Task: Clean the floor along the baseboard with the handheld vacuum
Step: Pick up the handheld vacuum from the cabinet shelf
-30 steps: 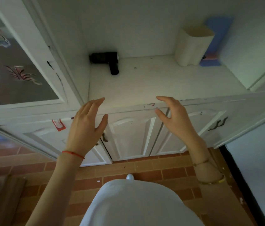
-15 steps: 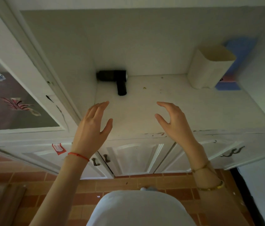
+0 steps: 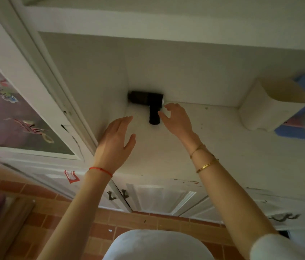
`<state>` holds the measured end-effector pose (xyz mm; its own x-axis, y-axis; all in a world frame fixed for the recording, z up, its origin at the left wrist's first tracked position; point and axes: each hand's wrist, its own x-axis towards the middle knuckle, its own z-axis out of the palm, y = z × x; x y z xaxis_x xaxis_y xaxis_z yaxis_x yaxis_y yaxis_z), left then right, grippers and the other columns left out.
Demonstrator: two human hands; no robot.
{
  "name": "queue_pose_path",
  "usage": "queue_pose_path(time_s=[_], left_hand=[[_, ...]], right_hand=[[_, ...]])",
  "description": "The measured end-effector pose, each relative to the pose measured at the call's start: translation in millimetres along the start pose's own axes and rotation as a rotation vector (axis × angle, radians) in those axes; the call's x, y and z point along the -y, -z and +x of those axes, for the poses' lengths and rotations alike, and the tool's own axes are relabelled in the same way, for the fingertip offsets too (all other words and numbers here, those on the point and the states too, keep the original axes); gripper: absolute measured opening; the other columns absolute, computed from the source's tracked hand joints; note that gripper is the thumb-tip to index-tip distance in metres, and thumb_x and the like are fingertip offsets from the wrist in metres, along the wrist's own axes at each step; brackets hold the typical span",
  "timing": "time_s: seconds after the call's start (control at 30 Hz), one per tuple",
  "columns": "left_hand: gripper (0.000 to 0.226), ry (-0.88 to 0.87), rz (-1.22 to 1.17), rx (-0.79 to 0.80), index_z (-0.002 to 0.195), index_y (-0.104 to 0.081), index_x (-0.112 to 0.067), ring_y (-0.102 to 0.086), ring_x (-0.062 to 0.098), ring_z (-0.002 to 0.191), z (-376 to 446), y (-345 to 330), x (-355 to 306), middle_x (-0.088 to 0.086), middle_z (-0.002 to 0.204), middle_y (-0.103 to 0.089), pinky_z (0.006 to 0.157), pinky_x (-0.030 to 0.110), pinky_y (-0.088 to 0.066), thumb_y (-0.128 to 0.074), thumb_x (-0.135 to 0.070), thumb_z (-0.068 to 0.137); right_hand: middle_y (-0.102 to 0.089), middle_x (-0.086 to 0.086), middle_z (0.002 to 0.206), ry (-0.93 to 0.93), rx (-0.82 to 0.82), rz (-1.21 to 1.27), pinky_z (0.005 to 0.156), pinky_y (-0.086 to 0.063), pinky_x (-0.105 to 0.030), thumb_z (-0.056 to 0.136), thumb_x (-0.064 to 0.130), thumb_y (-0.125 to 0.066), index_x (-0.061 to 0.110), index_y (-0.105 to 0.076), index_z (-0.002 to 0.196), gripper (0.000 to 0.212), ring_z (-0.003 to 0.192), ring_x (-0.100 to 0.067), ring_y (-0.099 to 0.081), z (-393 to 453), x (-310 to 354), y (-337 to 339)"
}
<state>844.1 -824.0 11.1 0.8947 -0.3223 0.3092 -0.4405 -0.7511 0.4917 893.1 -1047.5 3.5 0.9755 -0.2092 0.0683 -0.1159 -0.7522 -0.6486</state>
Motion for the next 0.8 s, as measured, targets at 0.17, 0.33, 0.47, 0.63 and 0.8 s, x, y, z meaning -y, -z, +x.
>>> queue_pose_path(time_s=[0.17, 0.33, 0.47, 0.63, 0.8], left_hand=[[0.053, 0.024, 0.009, 0.044, 0.149, -0.042, -0.013, -0.047, 0.026, 0.133, 10, -13, 6, 0.010, 0.144, -0.051, 0.110, 0.032, -0.036, -0.055, -0.020, 0.098], [0.053, 0.049, 0.010, 0.069, 0.149, -0.041, -0.011, -0.046, 0.026, 0.135, 21, -22, 10, 0.011, 0.147, -0.050, 0.111, 0.029, -0.033, -0.054, -0.020, 0.099], [0.052, 0.060, 0.009, 0.082, 0.148, -0.043, -0.008, -0.046, 0.028, 0.136, 30, -26, 13, 0.013, 0.146, -0.051, 0.112, 0.031, -0.034, -0.055, -0.018, 0.098], [0.052, 0.068, 0.003, 0.071, 0.147, -0.045, -0.007, -0.048, 0.031, 0.134, 46, -33, 18, 0.015, 0.145, -0.052, 0.112, 0.035, -0.036, -0.056, -0.018, 0.097], [0.049, 0.204, -0.131, 0.048, 0.145, -0.046, -0.008, -0.049, 0.029, 0.134, 61, -44, 16, 0.013, 0.146, -0.052, 0.112, 0.033, -0.036, -0.054, -0.025, 0.100]], right_hand=[[-0.060, -0.014, 0.111, -0.074, 0.036, -0.107, 0.073, -0.042, -0.031, 0.095, 0.048, -0.052, 0.005, -0.059, 0.106, 0.044, 0.103, -0.028, -0.058, 45, 1, -35], [-0.061, -0.014, 0.109, -0.140, 0.011, -0.163, 0.065, -0.038, -0.030, 0.091, 0.057, -0.053, 0.004, -0.060, 0.102, 0.055, 0.097, -0.029, -0.061, 64, 0, -52], [-0.056, -0.003, 0.085, -0.181, 0.043, -0.103, 0.051, -0.033, -0.027, 0.090, 0.052, -0.059, 0.012, -0.049, 0.076, 0.044, 0.075, -0.020, -0.056, 72, -2, -58], [-0.042, 0.002, 0.058, -0.191, -0.024, 0.241, 0.040, -0.028, -0.020, 0.089, 0.031, -0.067, 0.020, -0.038, 0.058, 0.045, 0.051, -0.008, -0.038, 69, -8, -60], [-0.062, -0.009, 0.070, -0.203, -0.042, 0.319, 0.040, -0.037, -0.010, 0.088, 0.032, -0.069, 0.000, -0.063, 0.072, 0.036, 0.061, -0.015, -0.055, 48, -18, -39]])
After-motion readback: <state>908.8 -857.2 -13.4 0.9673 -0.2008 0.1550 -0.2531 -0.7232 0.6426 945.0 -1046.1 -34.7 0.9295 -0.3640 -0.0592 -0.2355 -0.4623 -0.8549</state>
